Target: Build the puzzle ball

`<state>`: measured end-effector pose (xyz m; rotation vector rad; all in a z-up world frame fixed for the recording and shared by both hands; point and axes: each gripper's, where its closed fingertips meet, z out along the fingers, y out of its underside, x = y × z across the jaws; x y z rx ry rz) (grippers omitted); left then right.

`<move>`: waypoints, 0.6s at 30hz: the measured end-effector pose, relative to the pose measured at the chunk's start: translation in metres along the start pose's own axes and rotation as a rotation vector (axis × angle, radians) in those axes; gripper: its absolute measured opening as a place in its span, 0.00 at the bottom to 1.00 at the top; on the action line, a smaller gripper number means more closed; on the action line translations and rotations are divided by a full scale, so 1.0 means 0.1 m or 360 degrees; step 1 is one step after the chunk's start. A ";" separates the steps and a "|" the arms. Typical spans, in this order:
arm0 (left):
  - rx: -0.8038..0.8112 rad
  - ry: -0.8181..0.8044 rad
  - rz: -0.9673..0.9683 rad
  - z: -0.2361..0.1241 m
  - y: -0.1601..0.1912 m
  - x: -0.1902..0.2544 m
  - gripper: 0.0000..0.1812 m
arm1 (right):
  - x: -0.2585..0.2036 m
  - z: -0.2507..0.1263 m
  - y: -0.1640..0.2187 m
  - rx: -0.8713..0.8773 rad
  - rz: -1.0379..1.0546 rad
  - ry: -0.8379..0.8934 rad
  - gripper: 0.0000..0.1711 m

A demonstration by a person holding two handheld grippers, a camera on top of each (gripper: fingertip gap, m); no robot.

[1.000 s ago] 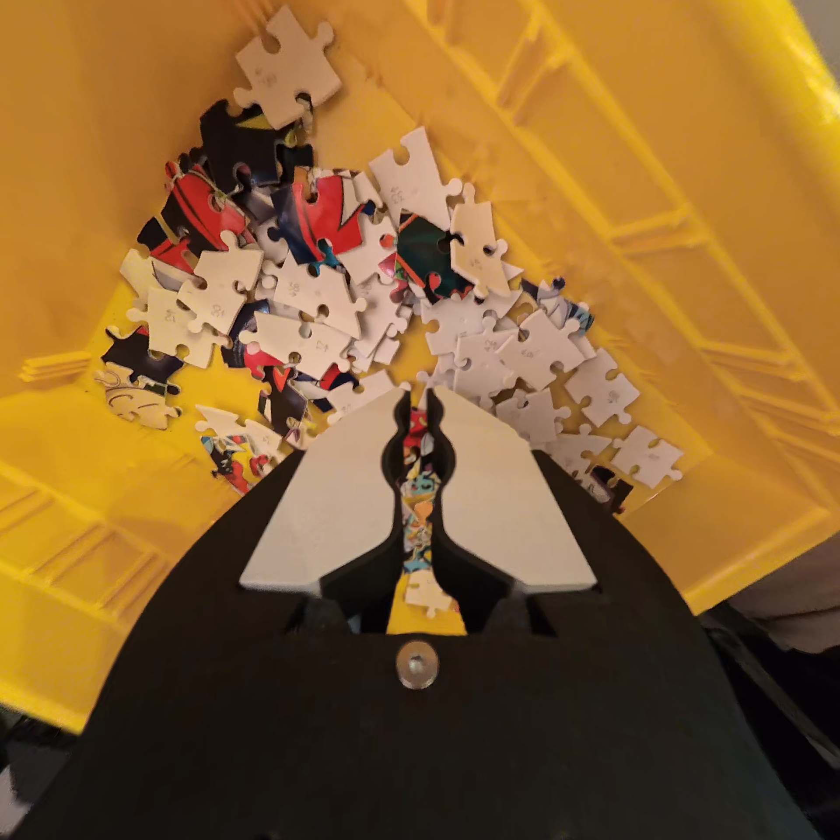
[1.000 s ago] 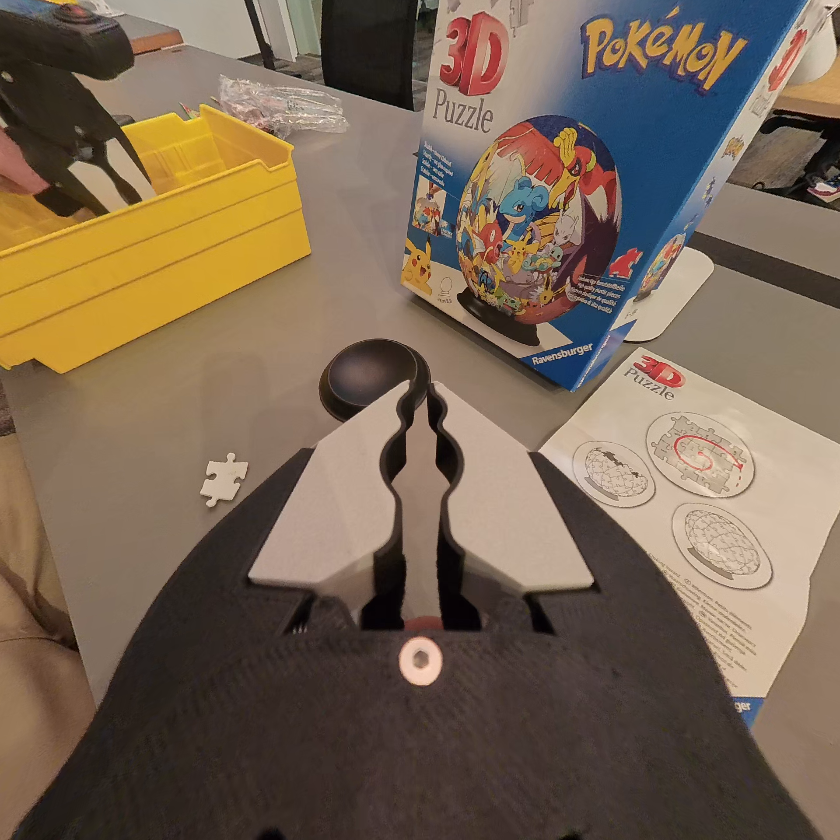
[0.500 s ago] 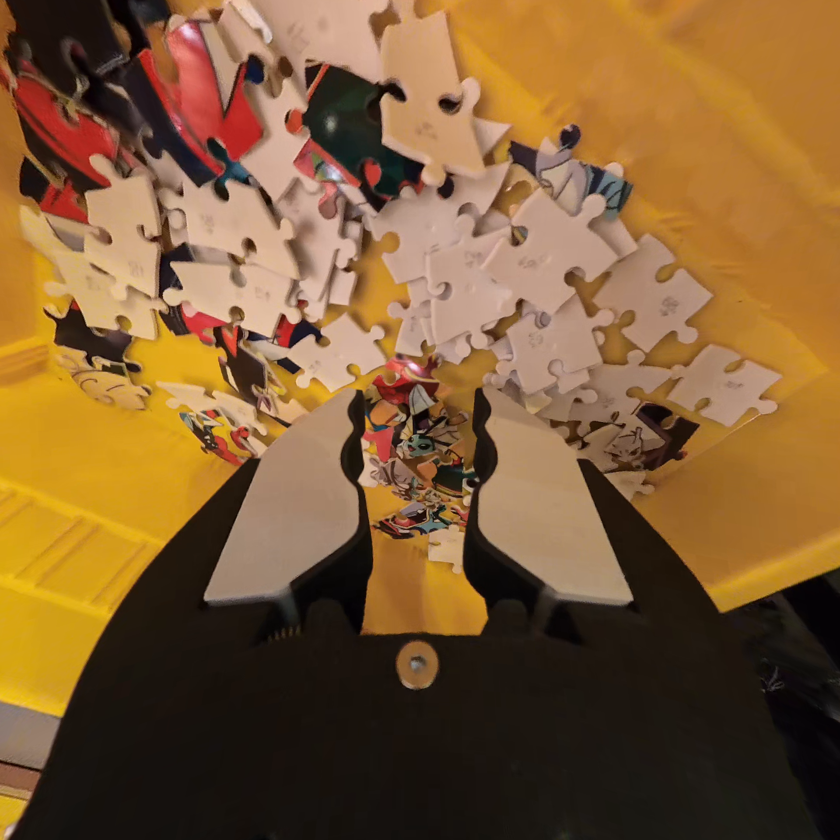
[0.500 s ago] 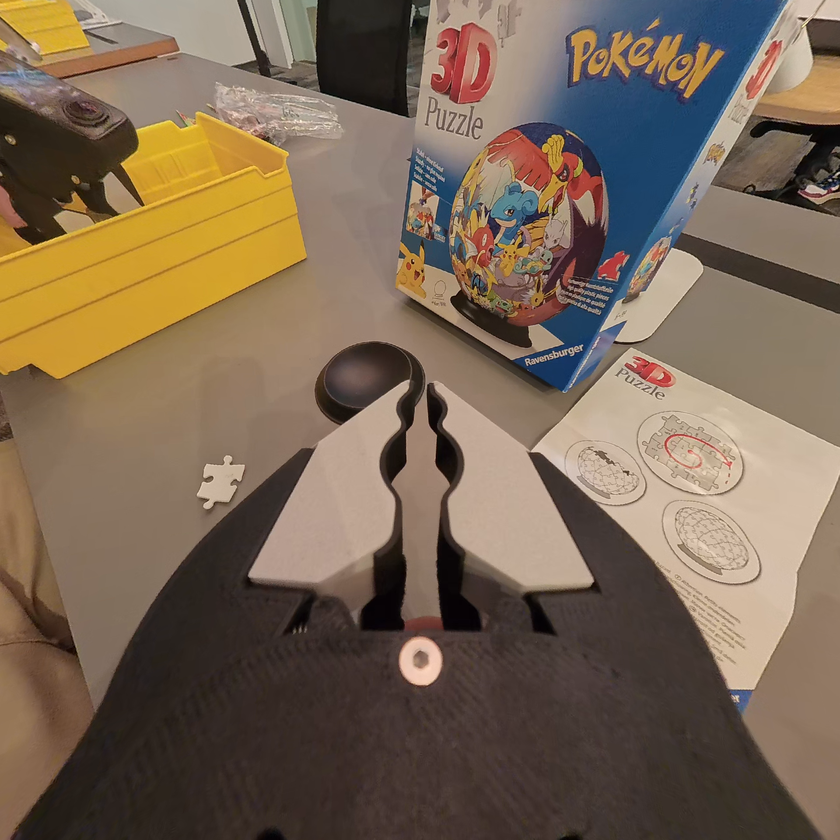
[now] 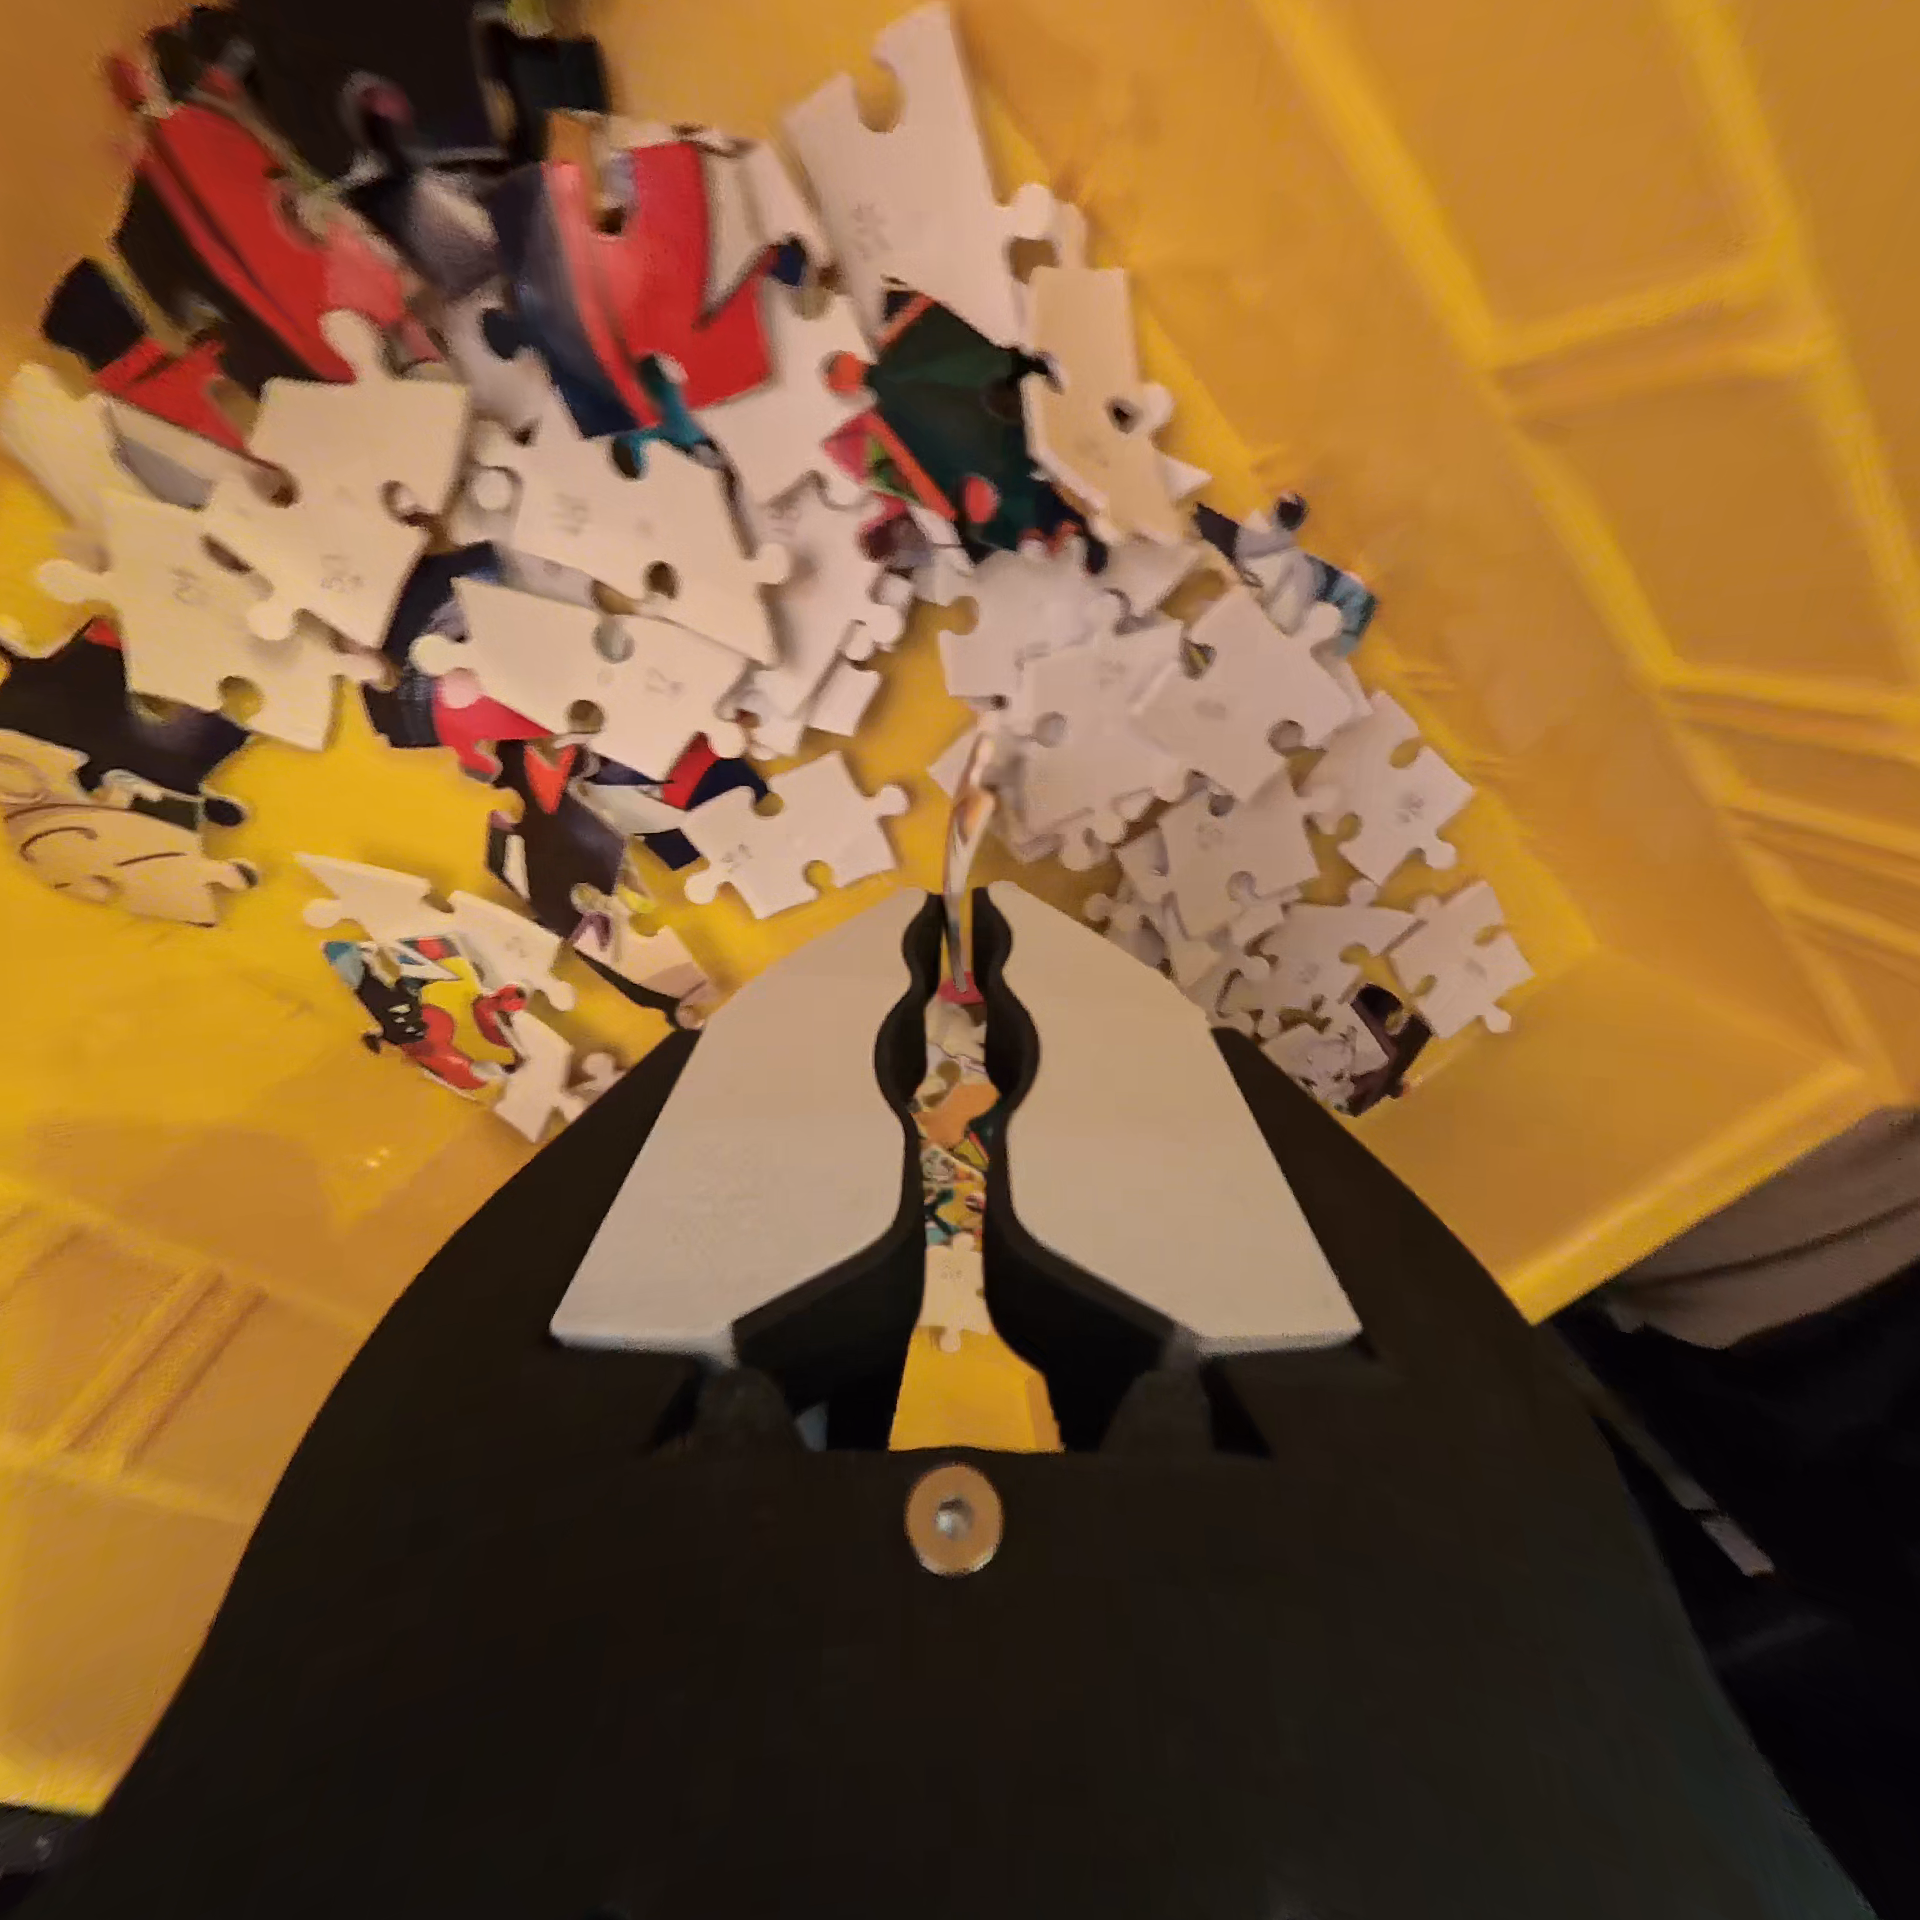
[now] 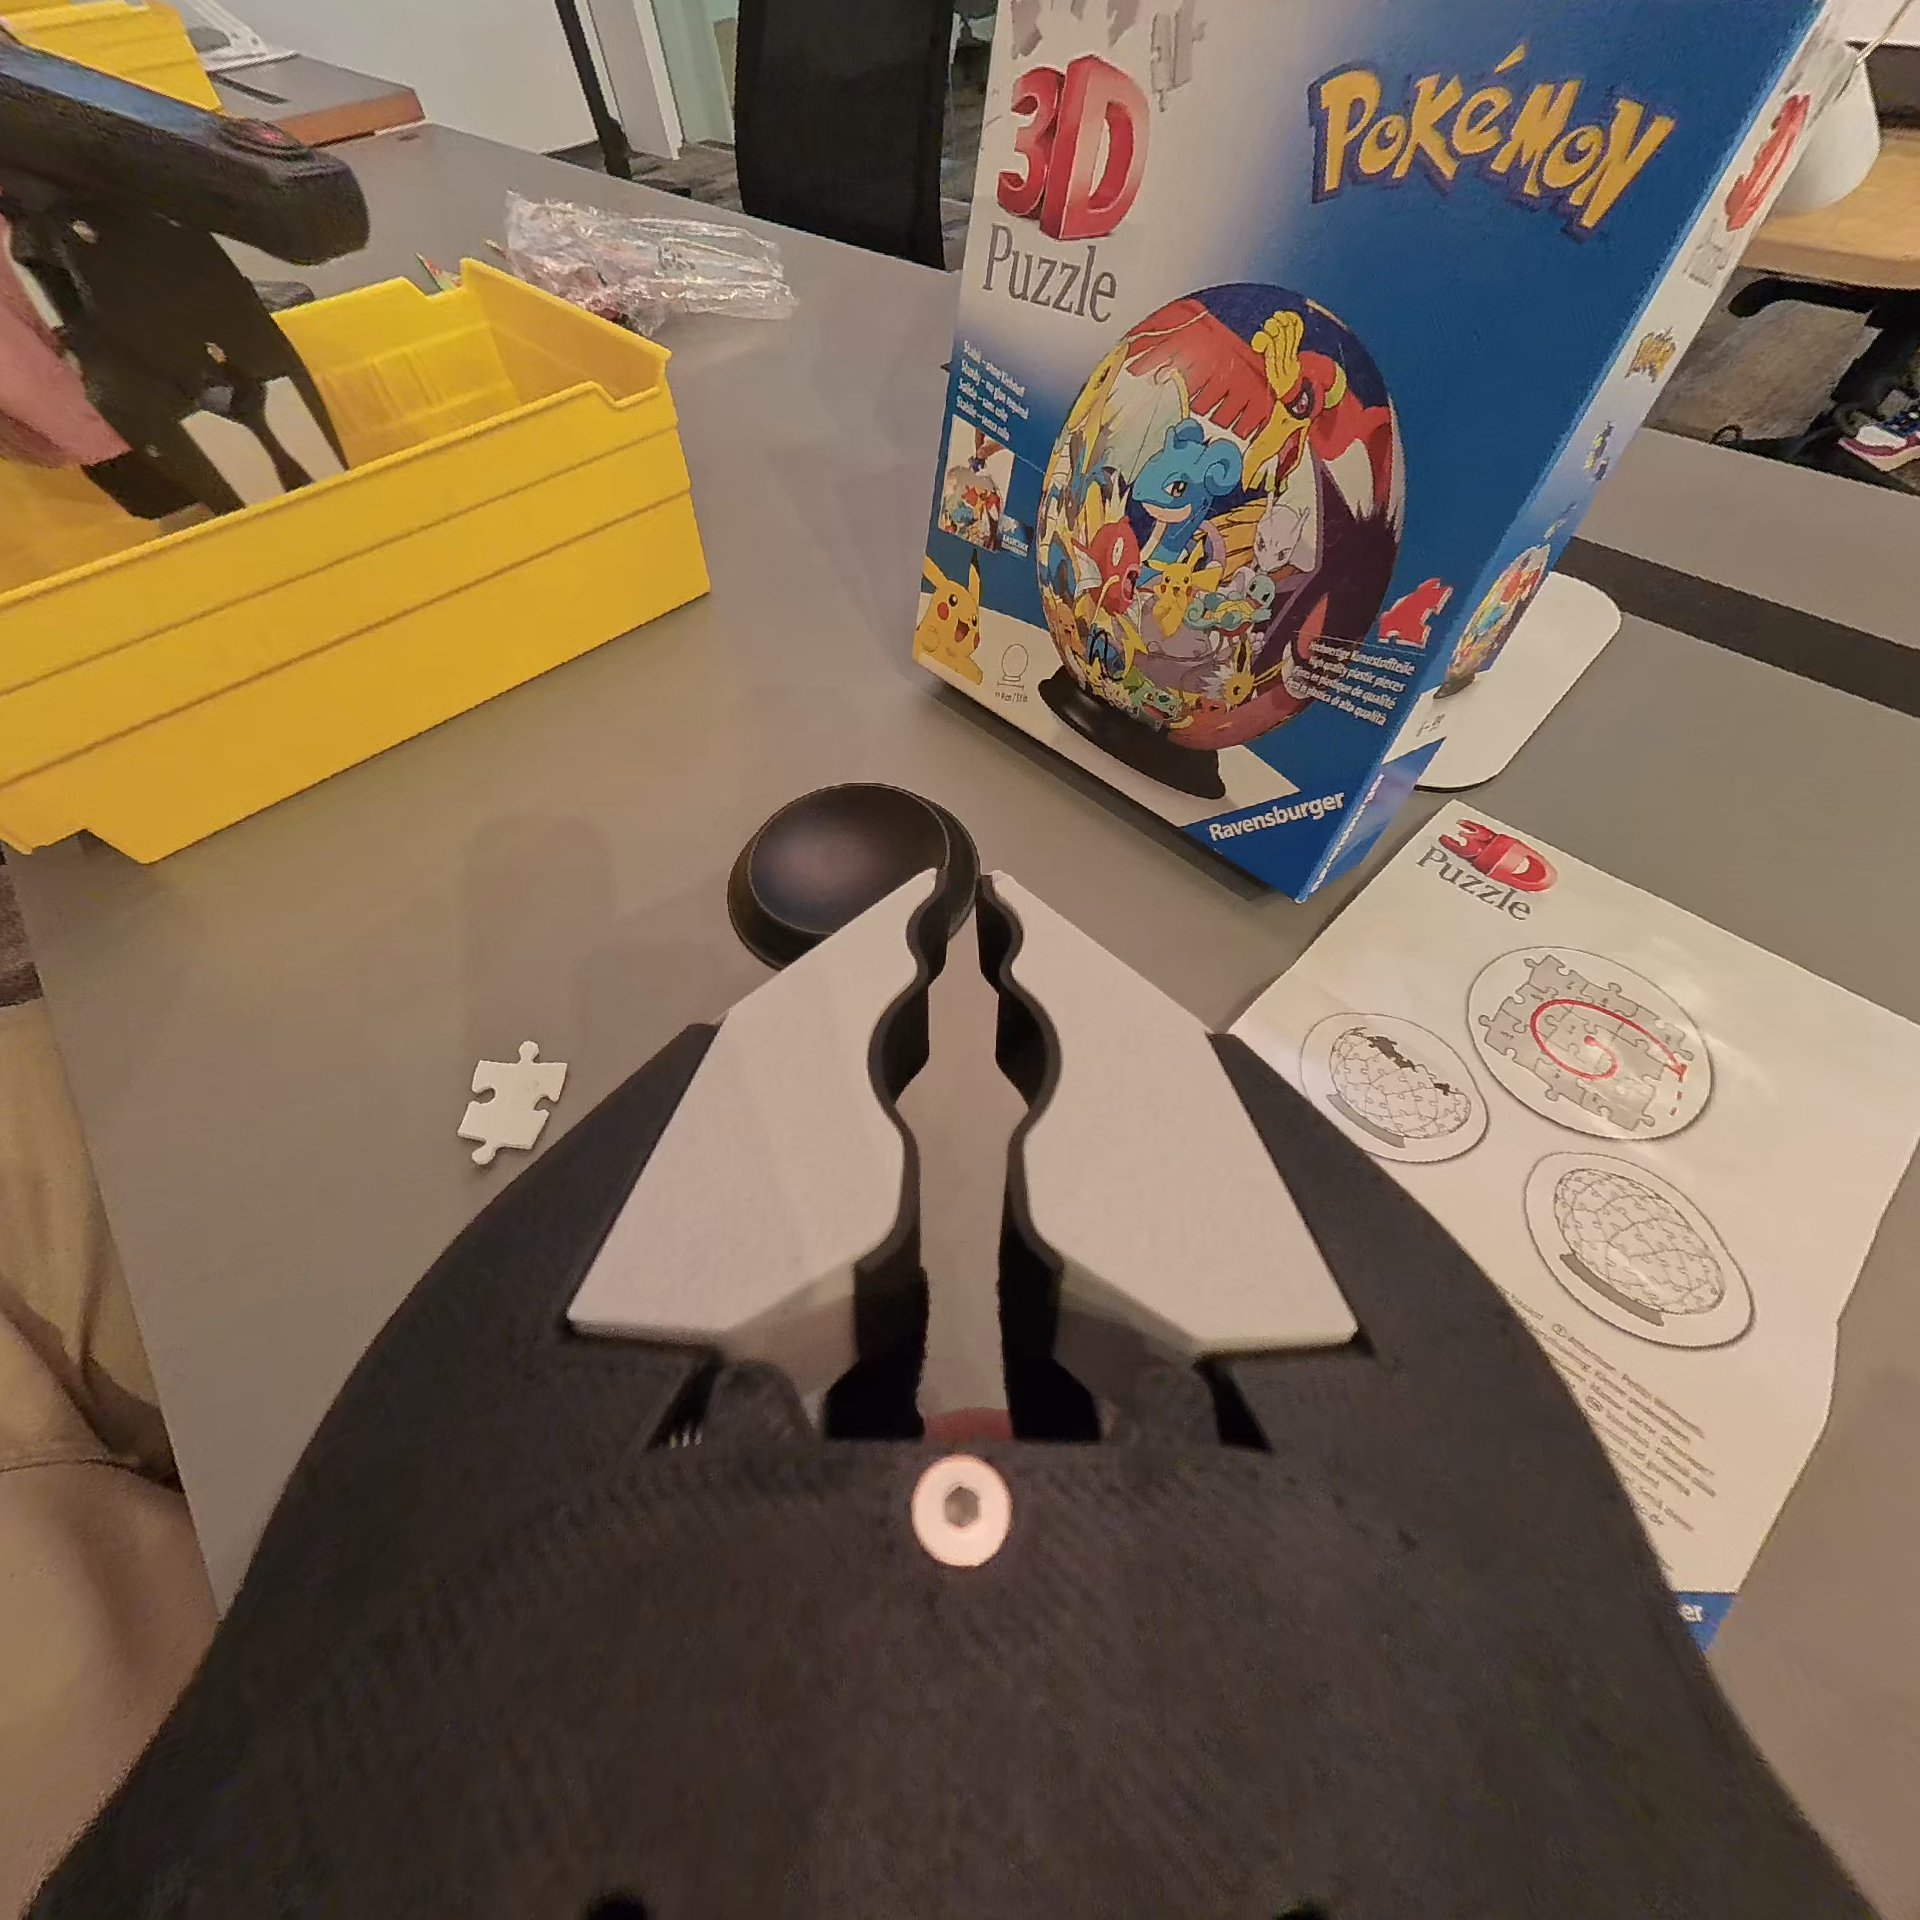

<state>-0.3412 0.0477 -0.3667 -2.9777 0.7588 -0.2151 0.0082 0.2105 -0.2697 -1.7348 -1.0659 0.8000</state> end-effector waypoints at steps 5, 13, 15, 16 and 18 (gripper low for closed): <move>-0.0052 -0.0069 -0.0029 0.02 0.07 -0.09 0.12 | 0.02 -0.02 -0.01 0.0007 0.0001 0.0010 0.02; 0.0115 -0.0327 0.0129 -0.22 -0.06 -0.24 0.15 | 0.01 0.00 0.00 -0.0001 0.0002 0.0003 0.02; 0.0129 -0.0391 0.0203 -0.21 -0.13 -0.27 0.19 | 0.01 0.00 0.00 -0.0002 0.0002 0.0003 0.02; 0.0143 -0.0416 0.0252 -0.20 -0.17 -0.28 0.21 | 0.00 0.00 0.00 -0.0002 0.0001 0.0004 0.02; 0.0112 -0.0483 0.0315 -0.14 -0.23 -0.32 0.22 | 0.00 0.00 0.00 -0.0003 0.0000 0.0004 0.02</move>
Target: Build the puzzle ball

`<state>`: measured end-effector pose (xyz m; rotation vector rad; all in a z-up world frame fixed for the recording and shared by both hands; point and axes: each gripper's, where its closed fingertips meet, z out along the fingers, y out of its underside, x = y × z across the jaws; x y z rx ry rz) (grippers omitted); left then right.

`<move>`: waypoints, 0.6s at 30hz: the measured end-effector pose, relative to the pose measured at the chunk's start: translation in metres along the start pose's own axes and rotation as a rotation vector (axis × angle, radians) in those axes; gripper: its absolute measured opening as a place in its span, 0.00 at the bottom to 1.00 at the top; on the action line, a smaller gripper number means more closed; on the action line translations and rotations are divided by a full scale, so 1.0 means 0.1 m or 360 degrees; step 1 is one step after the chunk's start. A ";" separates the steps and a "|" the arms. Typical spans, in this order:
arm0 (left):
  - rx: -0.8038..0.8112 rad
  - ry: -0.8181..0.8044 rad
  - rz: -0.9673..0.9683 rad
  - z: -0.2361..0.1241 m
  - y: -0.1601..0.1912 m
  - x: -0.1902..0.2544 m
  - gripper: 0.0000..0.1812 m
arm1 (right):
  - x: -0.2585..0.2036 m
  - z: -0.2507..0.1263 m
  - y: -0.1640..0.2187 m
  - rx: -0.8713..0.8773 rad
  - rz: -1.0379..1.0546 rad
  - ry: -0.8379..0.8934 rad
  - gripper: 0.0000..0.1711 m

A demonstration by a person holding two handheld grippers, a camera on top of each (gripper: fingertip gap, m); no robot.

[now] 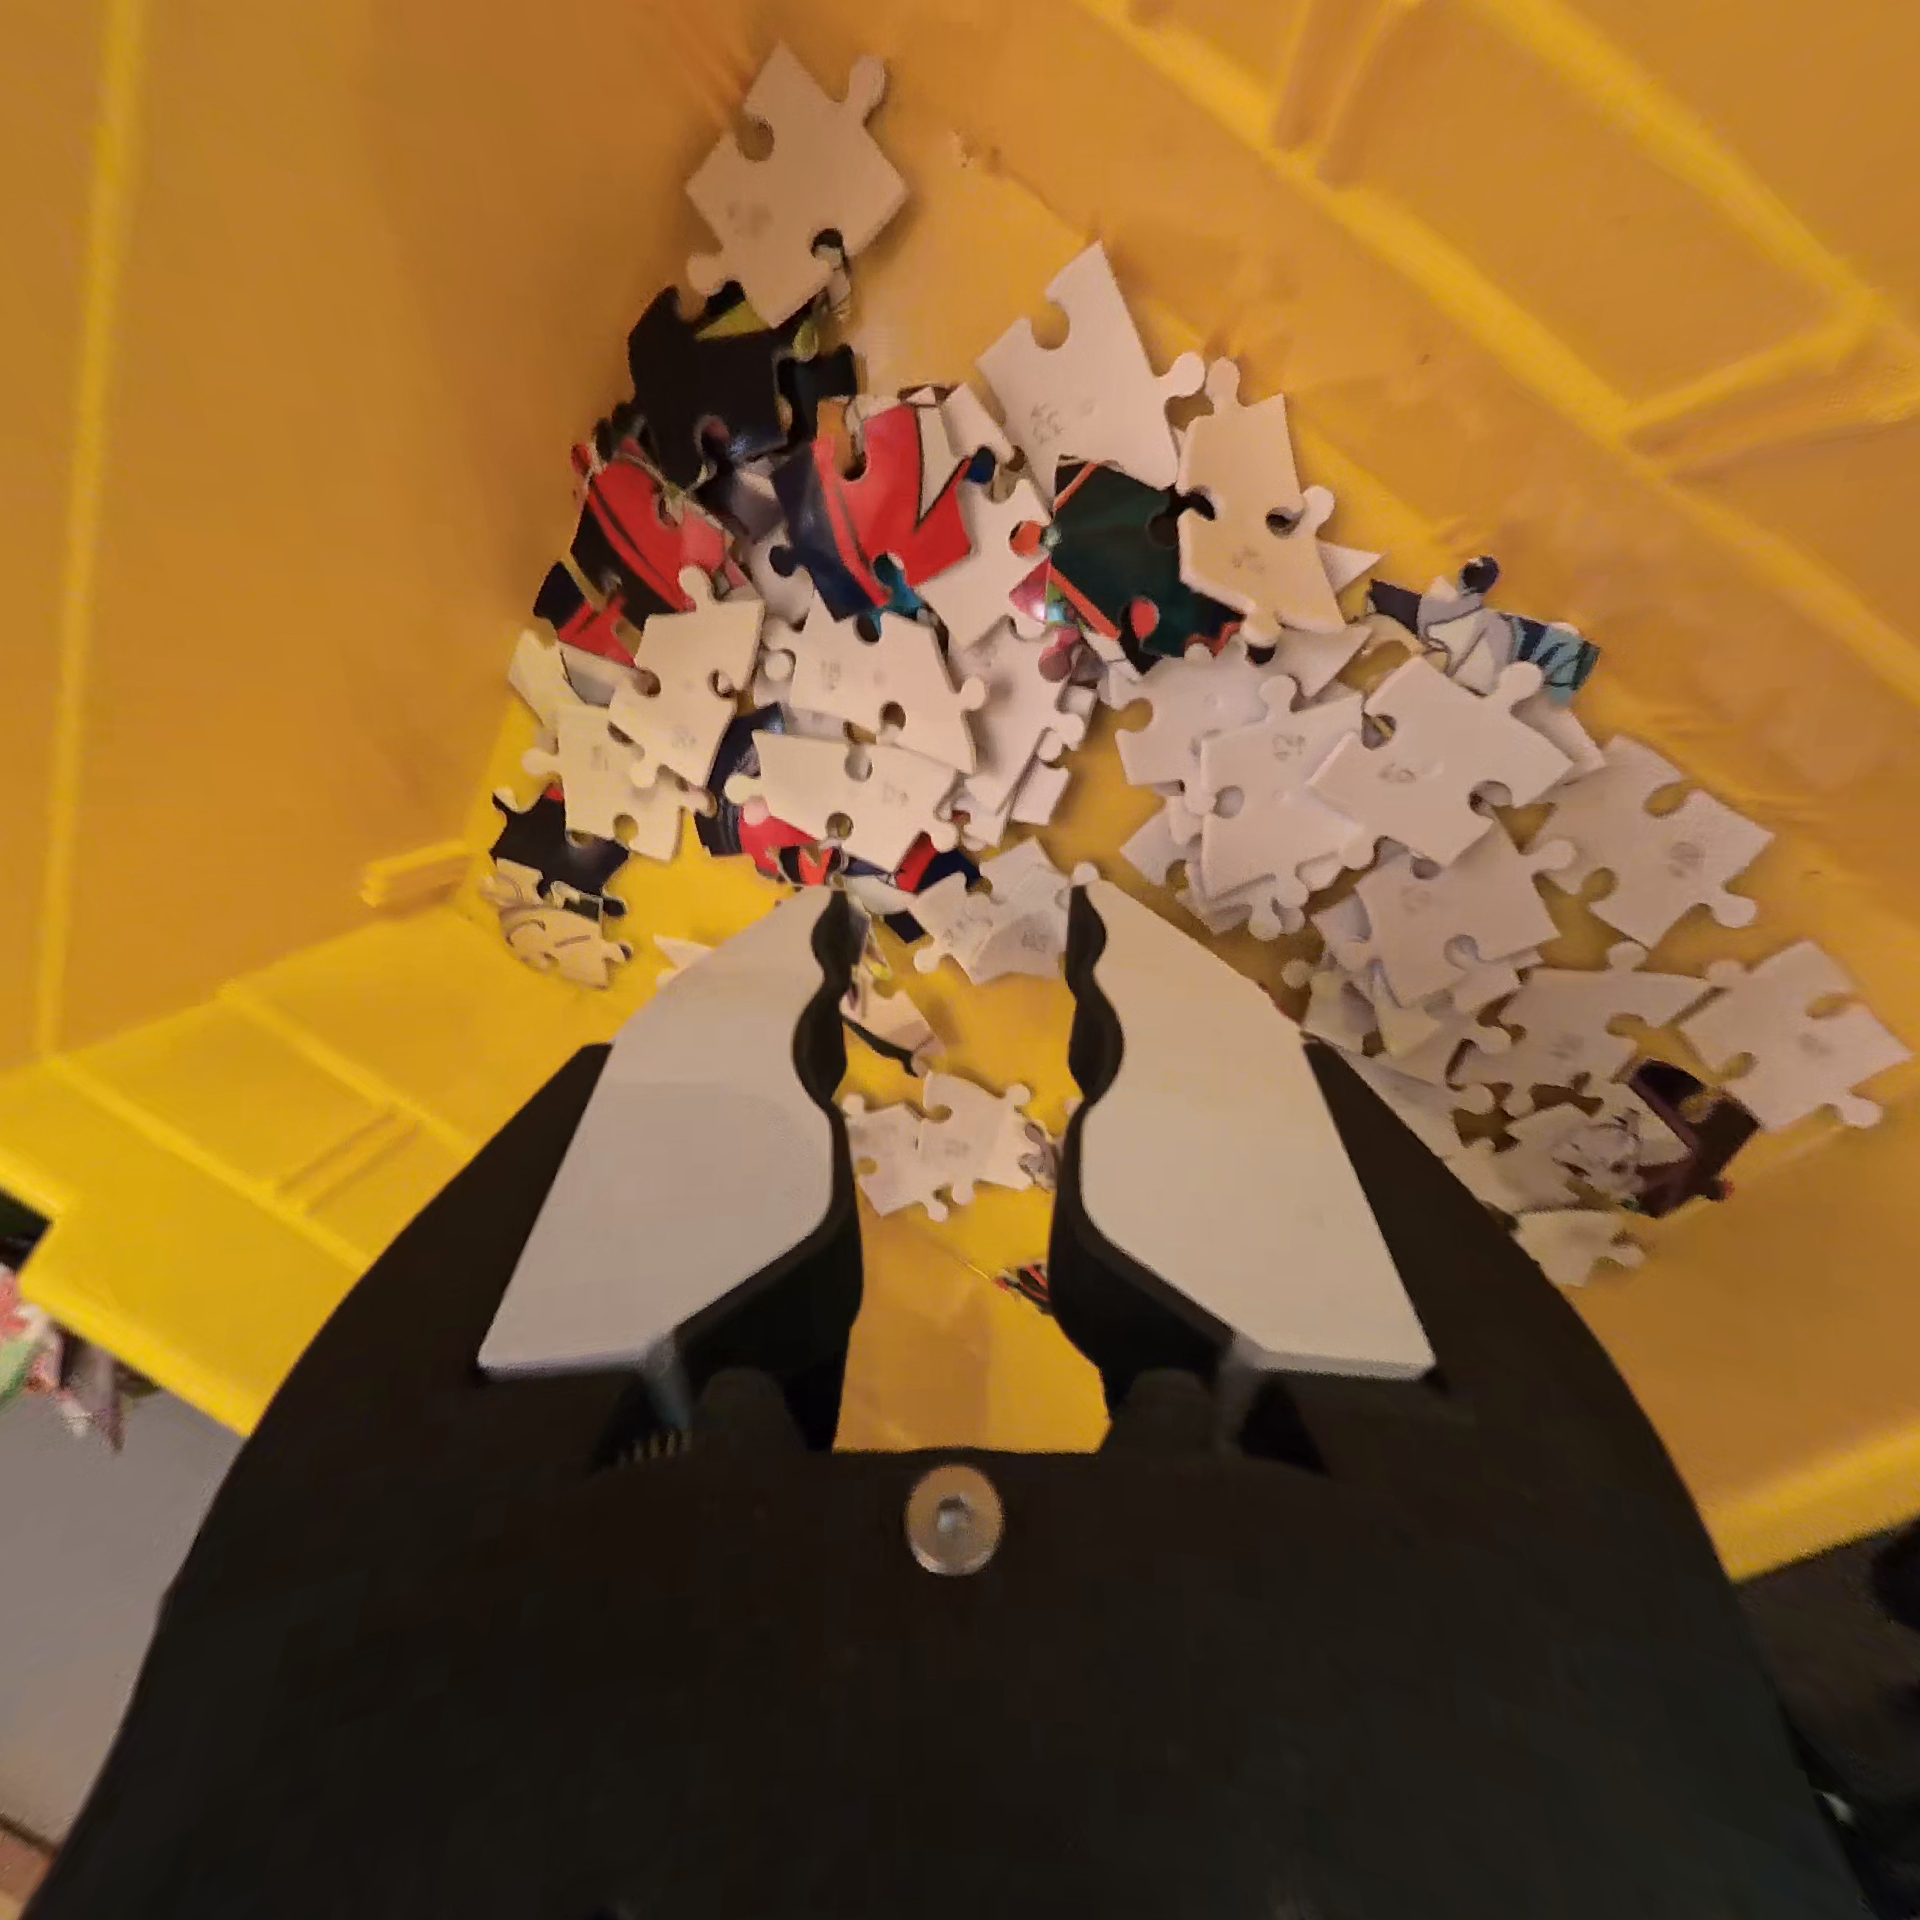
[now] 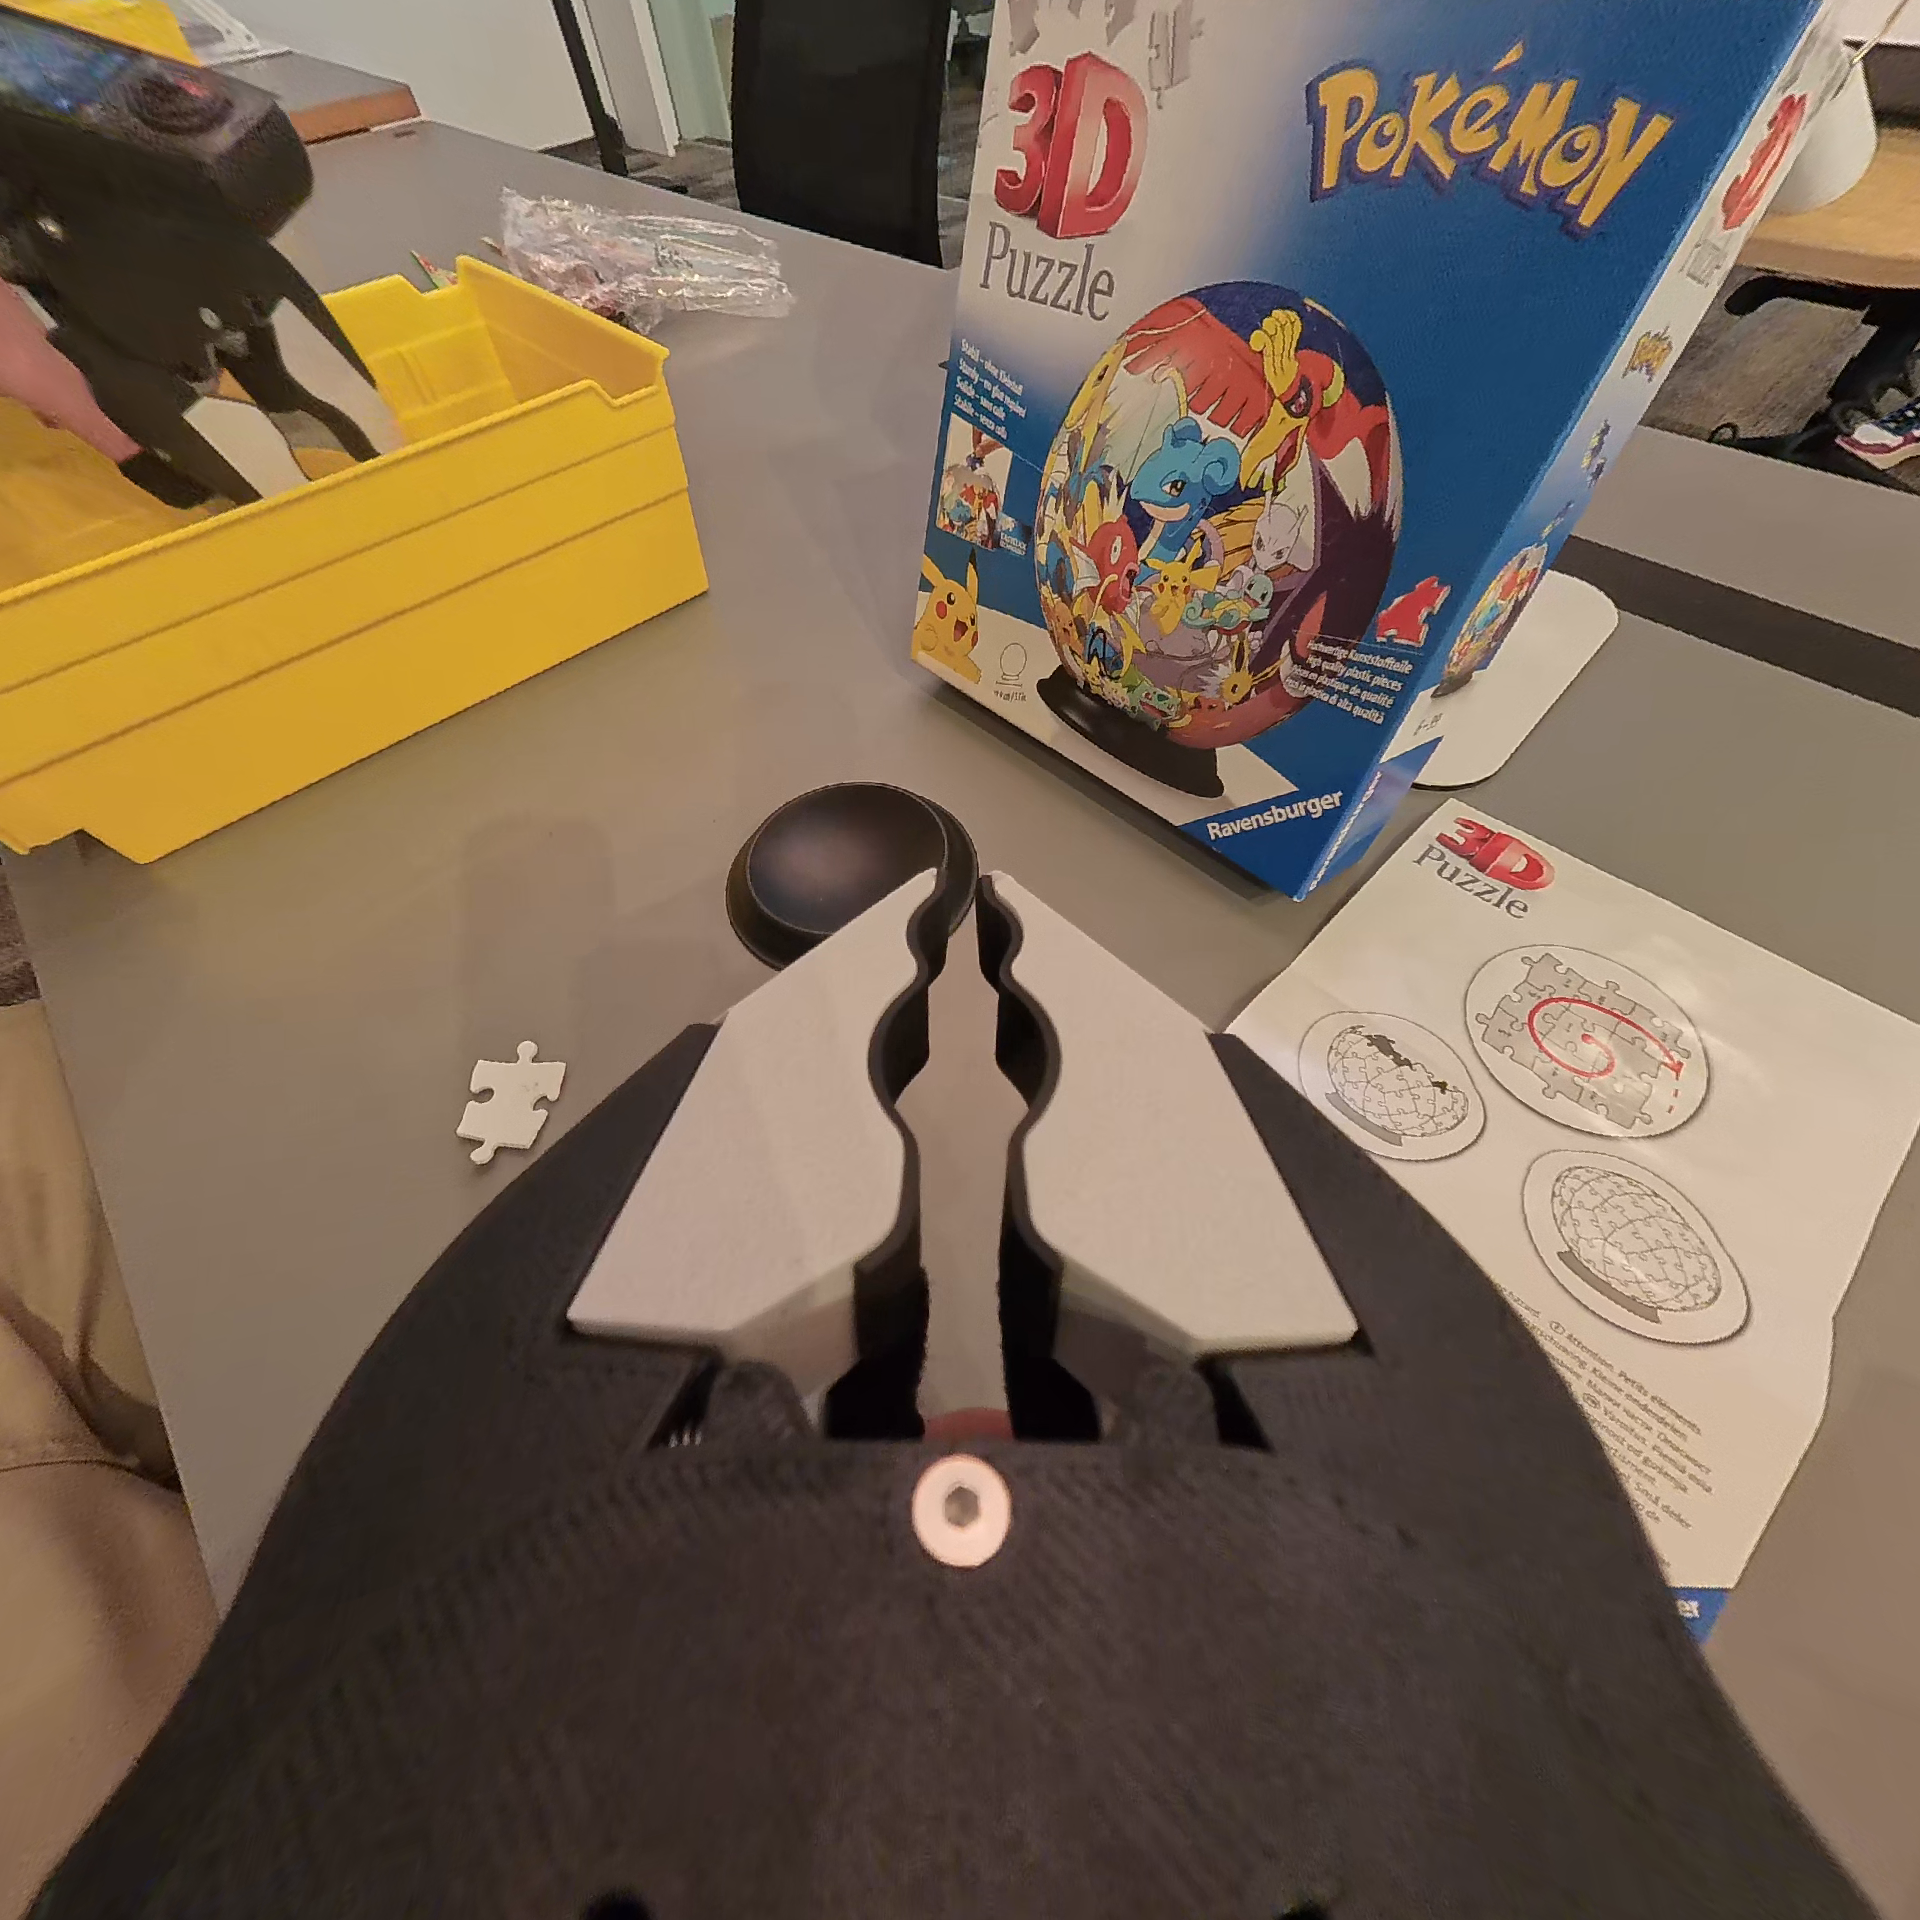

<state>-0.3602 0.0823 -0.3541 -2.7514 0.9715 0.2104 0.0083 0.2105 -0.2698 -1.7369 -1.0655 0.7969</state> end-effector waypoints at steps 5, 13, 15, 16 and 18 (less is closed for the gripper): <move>-0.0020 -0.0017 0.0073 0.20 -0.08 -0.05 0.24 | 0.00 0.00 -0.01 -0.0001 -0.0005 0.0003 0.02; -0.0030 -0.0023 0.0028 0.22 -0.03 -0.08 0.11 | 0.03 -0.01 0.02 -0.0001 0.0009 0.0008 0.02; -0.0043 -0.0031 -0.0010 0.18 0.03 -0.09 0.08 | 0.03 -0.01 0.02 -0.0002 0.0010 0.0008 0.02; -0.0037 -0.0017 -0.0027 0.14 0.04 -0.08 0.07 | 0.04 -0.01 0.02 -0.0003 0.0009 0.0010 0.02; -0.0040 -0.0027 -0.0017 0.07 0.09 -0.06 0.04 | 0.05 -0.01 0.02 -0.0001 0.0013 0.0013 0.02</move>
